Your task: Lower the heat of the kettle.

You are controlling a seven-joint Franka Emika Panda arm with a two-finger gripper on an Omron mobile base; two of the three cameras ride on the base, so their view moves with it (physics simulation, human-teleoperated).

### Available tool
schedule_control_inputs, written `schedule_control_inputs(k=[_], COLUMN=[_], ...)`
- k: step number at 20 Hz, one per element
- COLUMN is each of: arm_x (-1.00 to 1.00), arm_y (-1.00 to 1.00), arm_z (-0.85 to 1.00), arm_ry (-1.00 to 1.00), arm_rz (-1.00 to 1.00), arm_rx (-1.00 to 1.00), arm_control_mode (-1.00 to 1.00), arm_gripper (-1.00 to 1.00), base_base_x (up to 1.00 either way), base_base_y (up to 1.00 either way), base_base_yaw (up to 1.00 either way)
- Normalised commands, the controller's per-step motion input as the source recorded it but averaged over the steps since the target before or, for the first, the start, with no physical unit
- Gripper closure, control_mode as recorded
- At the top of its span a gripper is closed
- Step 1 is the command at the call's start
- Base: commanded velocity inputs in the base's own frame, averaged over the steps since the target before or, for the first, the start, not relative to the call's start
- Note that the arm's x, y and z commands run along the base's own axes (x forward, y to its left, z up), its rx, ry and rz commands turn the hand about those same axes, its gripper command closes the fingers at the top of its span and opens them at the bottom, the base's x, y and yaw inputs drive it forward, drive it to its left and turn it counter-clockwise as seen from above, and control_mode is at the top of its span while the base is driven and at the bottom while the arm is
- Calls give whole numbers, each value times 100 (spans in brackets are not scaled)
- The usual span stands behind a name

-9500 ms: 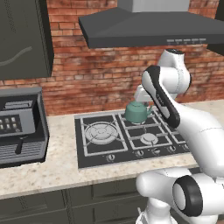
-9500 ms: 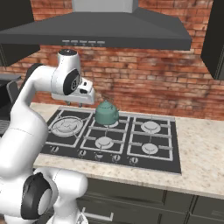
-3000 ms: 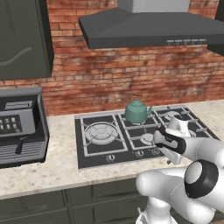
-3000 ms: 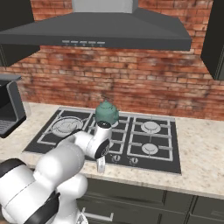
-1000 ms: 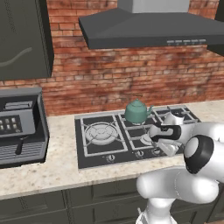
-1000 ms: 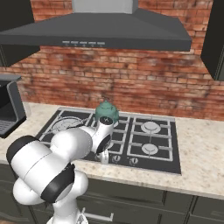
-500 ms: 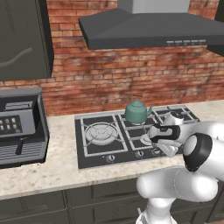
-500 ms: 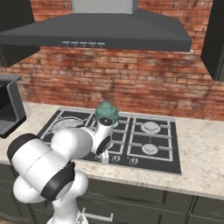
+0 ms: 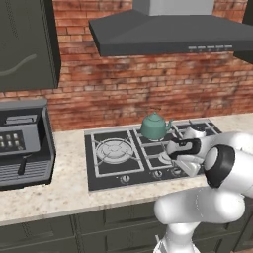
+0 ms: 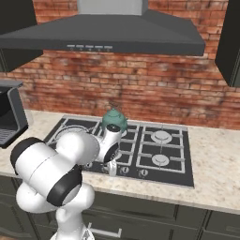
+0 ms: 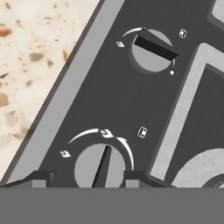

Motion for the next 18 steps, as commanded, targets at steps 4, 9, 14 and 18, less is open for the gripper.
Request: schedule_control_inputs(k=[4,9,14,18], arm_x=[-13,-16,-28,-26], arm_y=[0,4,10,21], arm_z=[-54,-53,-50,-28], arm_ry=[6,2,0,4], arm_rz=[0,0,0,-3], arm_rx=[0,0,0,0], arm_control_mode=[-100,-100,-100,-100], arm_gripper=[-100,-100,-100,-100], base_base_x=[0,0,0,0], base_base_y=[0,0,0,0], base_base_yaw=[0,0,0,0])
